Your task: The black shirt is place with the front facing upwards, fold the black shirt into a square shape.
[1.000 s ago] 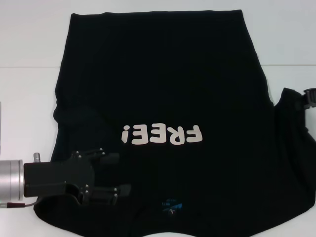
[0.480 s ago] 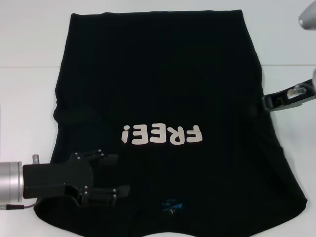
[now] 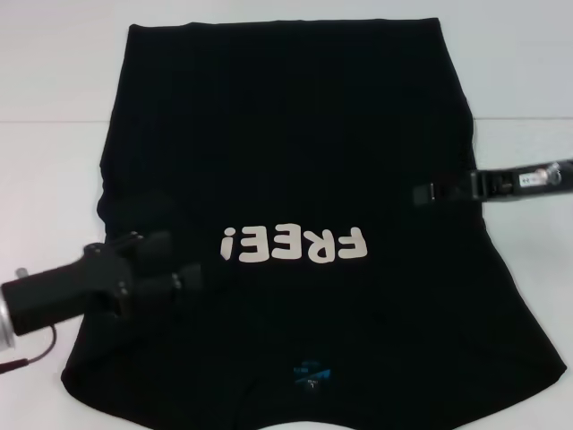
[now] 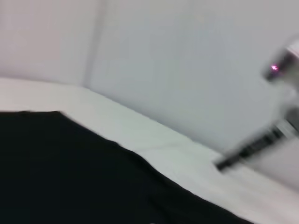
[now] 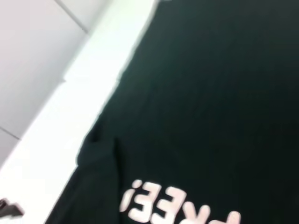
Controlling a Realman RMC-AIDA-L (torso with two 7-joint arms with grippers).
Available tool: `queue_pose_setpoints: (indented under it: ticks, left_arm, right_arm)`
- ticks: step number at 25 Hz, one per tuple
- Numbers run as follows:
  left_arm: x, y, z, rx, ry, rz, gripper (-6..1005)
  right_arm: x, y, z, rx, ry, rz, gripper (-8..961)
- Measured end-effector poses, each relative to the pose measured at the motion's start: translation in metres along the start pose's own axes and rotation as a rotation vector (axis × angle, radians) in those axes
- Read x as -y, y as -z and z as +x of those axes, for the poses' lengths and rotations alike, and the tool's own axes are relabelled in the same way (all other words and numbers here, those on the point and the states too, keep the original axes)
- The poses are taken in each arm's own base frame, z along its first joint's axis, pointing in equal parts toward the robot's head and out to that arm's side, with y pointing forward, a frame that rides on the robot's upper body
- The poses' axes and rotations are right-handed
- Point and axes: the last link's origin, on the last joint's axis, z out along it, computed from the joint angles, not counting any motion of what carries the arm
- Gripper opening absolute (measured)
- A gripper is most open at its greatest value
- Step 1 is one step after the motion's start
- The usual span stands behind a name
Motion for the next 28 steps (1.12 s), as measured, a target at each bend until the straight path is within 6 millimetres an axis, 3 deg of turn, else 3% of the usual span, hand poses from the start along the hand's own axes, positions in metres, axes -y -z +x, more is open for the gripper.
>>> queue_pose_setpoints:
  ticks: [6, 12, 17, 21, 28]
  left_arm:
    - [0.015, 0.018, 0.005, 0.045, 0.336, 0.04, 876]
    - [0.023, 0.039, 0.018, 0.151, 0.654, 0.026, 876]
    - [0.035, 0.058, 0.02, 0.301, 0.899, 0.142, 876]
    - [0.043, 0.069, 0.016, 0.434, 1.059, 0.274, 876]
    - [0.044, 0.068, 0.017, 0.478, 1.156, 0.317, 876]
  right_arm:
    - [0.008, 0.004, 0.038, 0.051, 0.22, -0.095, 411]
    - [0.0, -0.006, 0.079, 0.089, 0.51, -0.158, 697]
    - [0.0, -0.017, 0.1, 0.09, 0.661, -0.183, 884]
    - [0.003, -0.022, 0.108, 0.098, 0.742, -0.168, 917]
    - [-0.002, -0.028, 0.111, 0.105, 0.837, -0.199, 917]
